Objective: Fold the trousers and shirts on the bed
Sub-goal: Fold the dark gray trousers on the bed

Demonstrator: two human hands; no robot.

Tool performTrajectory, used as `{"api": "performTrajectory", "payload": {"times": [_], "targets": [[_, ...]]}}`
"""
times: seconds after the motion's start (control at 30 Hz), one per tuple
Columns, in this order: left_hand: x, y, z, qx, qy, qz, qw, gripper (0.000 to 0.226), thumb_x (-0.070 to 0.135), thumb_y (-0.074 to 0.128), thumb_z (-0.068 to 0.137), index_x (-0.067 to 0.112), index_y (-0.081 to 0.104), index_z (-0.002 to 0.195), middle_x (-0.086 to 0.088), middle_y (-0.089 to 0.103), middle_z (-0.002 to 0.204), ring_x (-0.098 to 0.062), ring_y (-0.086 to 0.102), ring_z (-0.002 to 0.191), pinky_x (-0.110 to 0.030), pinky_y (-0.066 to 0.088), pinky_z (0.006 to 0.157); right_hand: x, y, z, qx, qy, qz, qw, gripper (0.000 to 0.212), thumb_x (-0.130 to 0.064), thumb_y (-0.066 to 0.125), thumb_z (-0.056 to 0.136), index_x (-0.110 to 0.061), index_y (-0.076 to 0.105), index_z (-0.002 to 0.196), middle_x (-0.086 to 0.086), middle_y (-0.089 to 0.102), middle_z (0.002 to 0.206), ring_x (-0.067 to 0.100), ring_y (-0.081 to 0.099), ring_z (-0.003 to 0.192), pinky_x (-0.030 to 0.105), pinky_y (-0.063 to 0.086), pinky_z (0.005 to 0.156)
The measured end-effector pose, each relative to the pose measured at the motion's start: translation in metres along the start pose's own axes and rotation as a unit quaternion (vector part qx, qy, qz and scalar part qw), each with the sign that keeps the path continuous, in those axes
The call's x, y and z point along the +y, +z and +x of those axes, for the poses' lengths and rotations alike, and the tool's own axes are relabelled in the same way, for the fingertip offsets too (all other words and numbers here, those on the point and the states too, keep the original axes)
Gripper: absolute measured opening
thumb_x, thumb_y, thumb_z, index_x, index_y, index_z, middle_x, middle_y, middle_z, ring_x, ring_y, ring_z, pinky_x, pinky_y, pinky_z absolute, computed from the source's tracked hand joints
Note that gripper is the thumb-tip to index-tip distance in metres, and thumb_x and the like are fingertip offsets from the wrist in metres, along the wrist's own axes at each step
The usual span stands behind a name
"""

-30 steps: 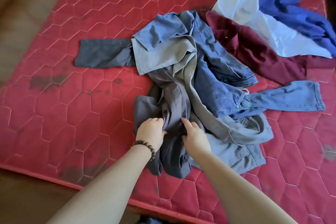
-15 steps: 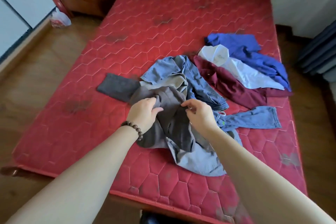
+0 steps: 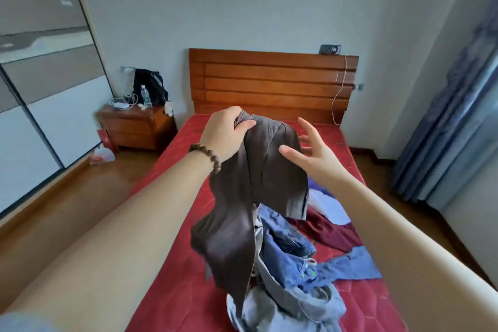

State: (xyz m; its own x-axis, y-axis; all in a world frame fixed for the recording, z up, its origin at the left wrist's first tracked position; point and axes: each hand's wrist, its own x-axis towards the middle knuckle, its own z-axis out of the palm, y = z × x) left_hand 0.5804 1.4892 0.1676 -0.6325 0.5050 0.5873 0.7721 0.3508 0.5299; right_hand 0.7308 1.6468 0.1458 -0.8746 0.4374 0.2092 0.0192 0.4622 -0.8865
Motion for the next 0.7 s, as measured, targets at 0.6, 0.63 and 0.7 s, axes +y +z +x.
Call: {"api": "performTrajectory", "payload": {"times": [0.6, 0.63, 0.7], "targets": [[0.050, 0.013, -0.053, -0.103, 0.073, -0.112, 0.986, 0.107, 0.070, 0.067, 0.067, 0.013, 0.027, 0.148, 0.003, 0.038, 0.145, -0.006, 0.035, 0.134, -0.017, 0.027, 0.108, -0.071, 0.004, 0.028, 0.186, 0.125, 0.178, 0.958, 0.013, 0.002, 0.071, 0.078, -0.006, 0.071, 0.089, 0.015, 0.069, 0.088, 0.025, 0.066, 0.077, 0.035, 0.058, 0.075], [0.053, 0.016, -0.053, -0.083, 0.072, -0.097, 0.989, 0.095, 0.054, 0.073, 0.072, 0.010, 0.032, 0.146, -0.001, 0.043, 0.143, -0.009, 0.040, 0.131, -0.020, 0.031, 0.108, -0.073, 0.004, 0.029, 0.189, 0.128, 0.191, 0.955, 0.013, 0.002, 0.070, 0.079, -0.006, 0.070, 0.089, 0.015, 0.068, 0.086, 0.025, 0.065, 0.073, 0.033, 0.058, 0.069], [0.055, 0.016, -0.047, -0.014, 0.076, -0.097, 0.992, 0.053, 0.024, 0.068, 0.085, 0.008, 0.052, 0.132, -0.005, 0.063, 0.123, -0.013, 0.059, 0.112, -0.028, 0.048, 0.096, -0.076, 0.001, 0.027, 0.184, 0.125, 0.208, 0.952, 0.010, 0.001, 0.068, 0.082, -0.005, 0.069, 0.090, 0.011, 0.063, 0.077, 0.018, 0.059, 0.058, 0.021, 0.049, 0.046]]}}
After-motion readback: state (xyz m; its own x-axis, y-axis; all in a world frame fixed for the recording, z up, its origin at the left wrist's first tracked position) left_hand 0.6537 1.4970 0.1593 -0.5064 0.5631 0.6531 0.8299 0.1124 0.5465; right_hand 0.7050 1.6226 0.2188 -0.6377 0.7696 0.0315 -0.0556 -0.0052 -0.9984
